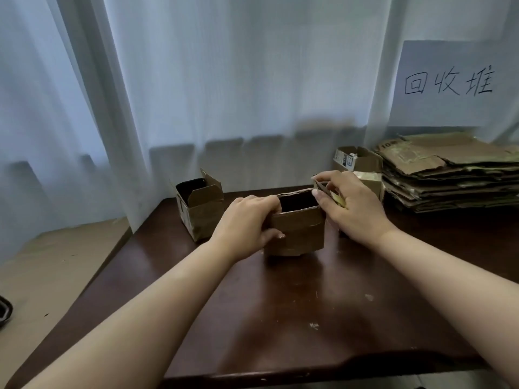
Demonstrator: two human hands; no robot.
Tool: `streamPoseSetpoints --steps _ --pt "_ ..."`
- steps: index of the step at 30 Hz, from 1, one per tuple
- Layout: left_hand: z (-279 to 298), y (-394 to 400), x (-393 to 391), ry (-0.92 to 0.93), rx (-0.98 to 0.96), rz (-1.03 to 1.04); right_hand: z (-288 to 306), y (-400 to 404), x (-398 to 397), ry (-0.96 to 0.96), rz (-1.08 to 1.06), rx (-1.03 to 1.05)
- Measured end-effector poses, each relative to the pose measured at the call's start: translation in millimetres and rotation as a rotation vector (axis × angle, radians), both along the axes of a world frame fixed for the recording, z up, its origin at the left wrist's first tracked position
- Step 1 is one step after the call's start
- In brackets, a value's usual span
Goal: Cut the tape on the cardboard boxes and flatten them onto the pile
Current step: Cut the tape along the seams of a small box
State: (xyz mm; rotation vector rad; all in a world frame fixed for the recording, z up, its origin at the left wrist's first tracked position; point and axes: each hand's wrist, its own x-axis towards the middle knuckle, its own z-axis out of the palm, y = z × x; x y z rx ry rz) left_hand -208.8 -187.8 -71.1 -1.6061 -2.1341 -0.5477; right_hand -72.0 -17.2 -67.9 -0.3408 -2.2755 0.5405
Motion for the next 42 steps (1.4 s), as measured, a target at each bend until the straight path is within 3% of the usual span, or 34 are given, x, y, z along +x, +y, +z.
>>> streamPoseSetpoints --steps 3,9,14,21,27,31,38,42 --pt "11.9 4.7 4.1 -0.198 -0.08 -0.137 5.1 3.6 8.2 -0.009 -0.016 -0.027" --pt "27.7 10.4 22.2 -0.374 -0.336 -0.31 8.8 14.6 16.1 -0.095 -0.027 -0.101" --pt "29.6 12.0 14.6 -0.3 -0.201 -0.295 9.7 19.0 15.4 -0.131 -0.08 -0.259" --pt "15.5 9.1 -9.3 -0.351 -0.016 -0.064 8.2 19.7 -1.8 -0.145 -0.12 -0.387" --pt "2.3 22.8 -29.0 -0.333 -0.003 0.156 -10.1 24.4 -20.9 -0.1 -0.193 -0.52" --pt "-7.6 38.5 -44.0 -0.385 0.037 0.237 -18.4 31.5 -31.8 -0.119 -0.245 -0.504" --pt "-24.7 57.9 -62.9 -0.448 -0.082 0.446 -30.0 24.7 -41.5 -0.444 -0.12 -0.513" --pt "-25.4 59.9 -60.2 -0.368 -0.105 0.526 -41.2 29.5 -49.2 -0.417 -0.127 -0.478"
